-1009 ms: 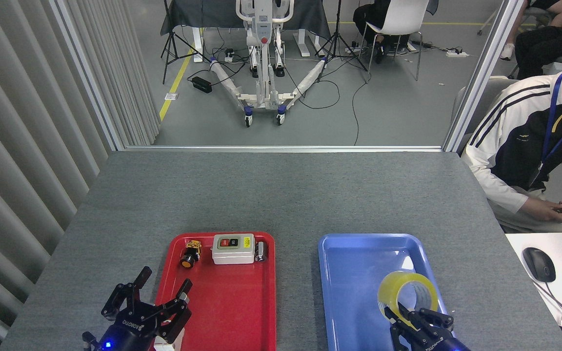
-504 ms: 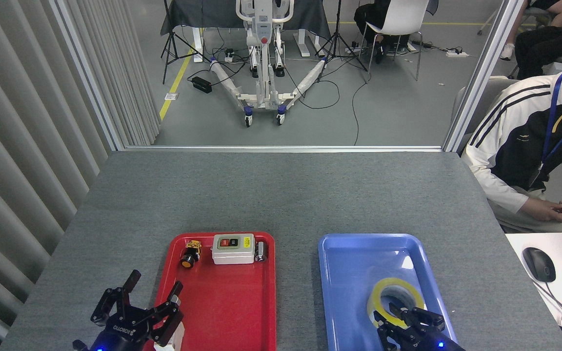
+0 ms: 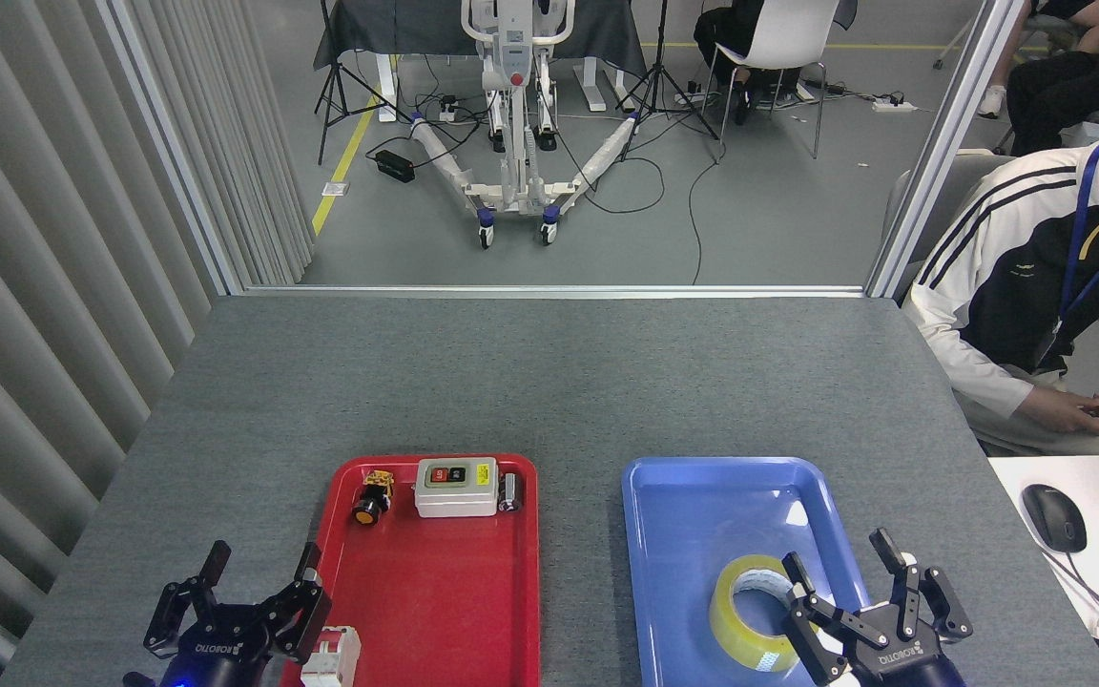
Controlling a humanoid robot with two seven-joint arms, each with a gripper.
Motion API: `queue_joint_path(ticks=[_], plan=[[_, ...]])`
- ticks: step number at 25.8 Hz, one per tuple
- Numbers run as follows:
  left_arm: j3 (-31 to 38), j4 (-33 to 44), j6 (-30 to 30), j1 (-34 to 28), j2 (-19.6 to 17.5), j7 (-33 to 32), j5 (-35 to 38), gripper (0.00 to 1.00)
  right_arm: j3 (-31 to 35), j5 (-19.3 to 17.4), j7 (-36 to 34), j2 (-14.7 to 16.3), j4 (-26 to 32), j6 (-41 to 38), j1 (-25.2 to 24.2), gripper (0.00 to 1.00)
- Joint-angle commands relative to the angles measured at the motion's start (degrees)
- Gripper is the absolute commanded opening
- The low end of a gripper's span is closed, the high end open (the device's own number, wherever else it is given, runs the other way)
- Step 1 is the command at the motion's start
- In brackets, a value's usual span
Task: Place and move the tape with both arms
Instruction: 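Open the right gripper, releasing the tape, and pull back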
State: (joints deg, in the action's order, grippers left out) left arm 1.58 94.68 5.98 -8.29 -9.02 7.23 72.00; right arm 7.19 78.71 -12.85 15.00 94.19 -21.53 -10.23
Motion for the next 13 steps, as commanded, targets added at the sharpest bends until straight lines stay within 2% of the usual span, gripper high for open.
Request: queue_joint_path(ticks=[1,4,13], plan=[[-0.8,0.4,-1.5,-0.1,0.0,0.1,0.2,0.99,-0.7,1.8,1.6,-1.7,-0.2,10.5,-1.0,1.00],[-0.8,0.5,-0.9,-0.1,-0.5,0.0,-0.2,1.00,-3.3,2.0,3.2,-2.6,-0.2,14.9,-1.6,1.00],[-0.8,0.3,-1.6,-0.1,-0.6,-0.2,-1.9,1.00,-3.4,1.9,3.2,-3.2,-0.2,17.1,-1.7,1.00]])
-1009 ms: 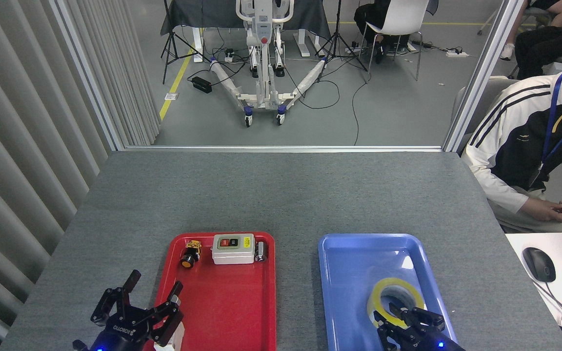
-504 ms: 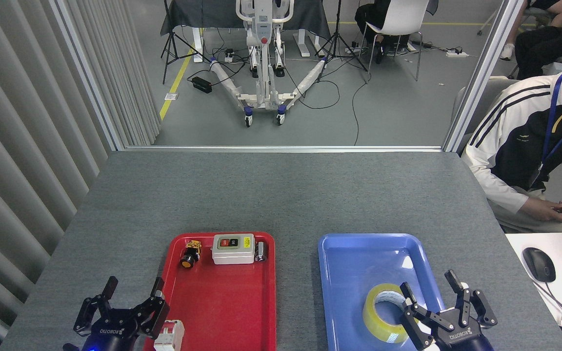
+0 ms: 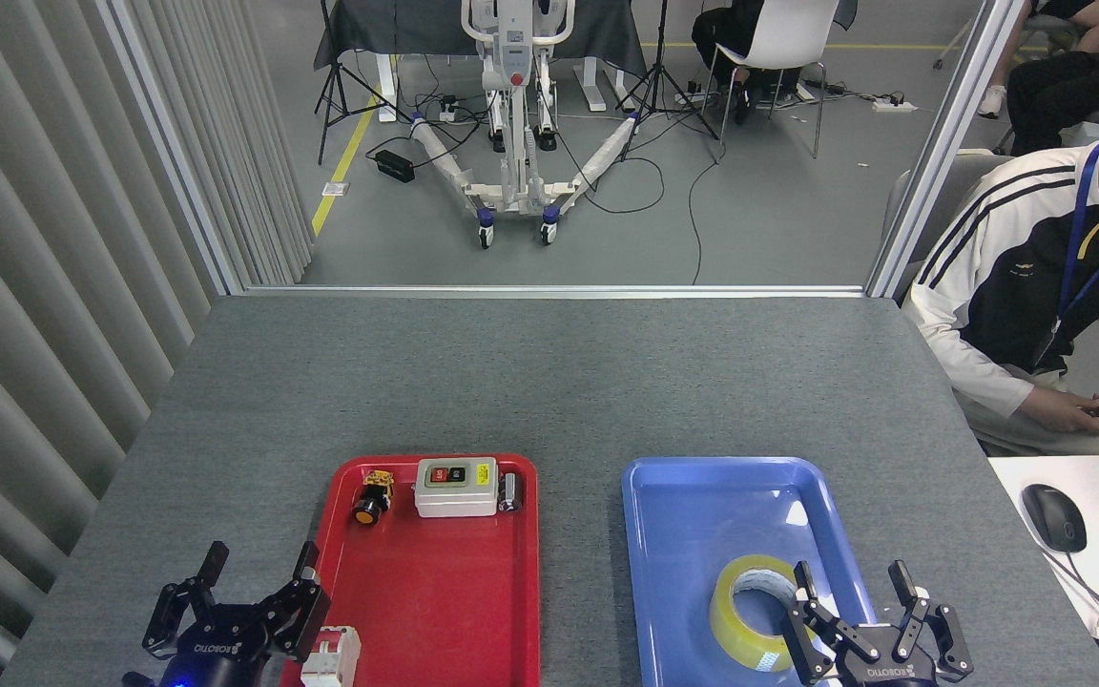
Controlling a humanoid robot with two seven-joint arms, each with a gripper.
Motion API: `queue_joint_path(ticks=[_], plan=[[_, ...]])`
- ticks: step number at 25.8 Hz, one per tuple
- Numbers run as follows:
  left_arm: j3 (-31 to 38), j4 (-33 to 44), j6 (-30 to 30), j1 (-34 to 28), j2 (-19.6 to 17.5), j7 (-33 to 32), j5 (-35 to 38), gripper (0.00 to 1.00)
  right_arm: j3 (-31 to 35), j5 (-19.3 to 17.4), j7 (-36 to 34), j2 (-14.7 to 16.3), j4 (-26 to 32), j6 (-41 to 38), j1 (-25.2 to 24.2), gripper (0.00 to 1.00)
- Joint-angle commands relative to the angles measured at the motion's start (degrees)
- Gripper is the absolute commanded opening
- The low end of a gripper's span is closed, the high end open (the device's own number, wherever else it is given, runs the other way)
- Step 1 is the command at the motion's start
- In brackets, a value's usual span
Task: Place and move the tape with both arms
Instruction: 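Open the right gripper, releasing the tape, and pull back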
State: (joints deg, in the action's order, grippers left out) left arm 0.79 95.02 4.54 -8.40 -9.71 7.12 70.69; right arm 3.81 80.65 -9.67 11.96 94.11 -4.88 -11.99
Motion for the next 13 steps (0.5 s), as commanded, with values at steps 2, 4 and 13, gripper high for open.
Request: queue_joint_path(ticks=[2,4,13], plan=[[-0.1,-0.1,0.4,0.0,0.0,-0.2,-0.6,1.00,0.0,-0.1,0.0,-0.3,-0.1,0.5,0.0,1.00],[0.0,-0.1,0.4,0.0,0.1,-0.3,-0.6,1.00,-0.1,-0.4,-0.1,-1.0,-0.1,0.5,0.0,1.00],[0.0,0.0,0.4,0.1,0.6,-0.6,-0.5,1.00,-0.1,-0.5,0.0,-1.3,-0.2,0.6,0.0,1.00]])
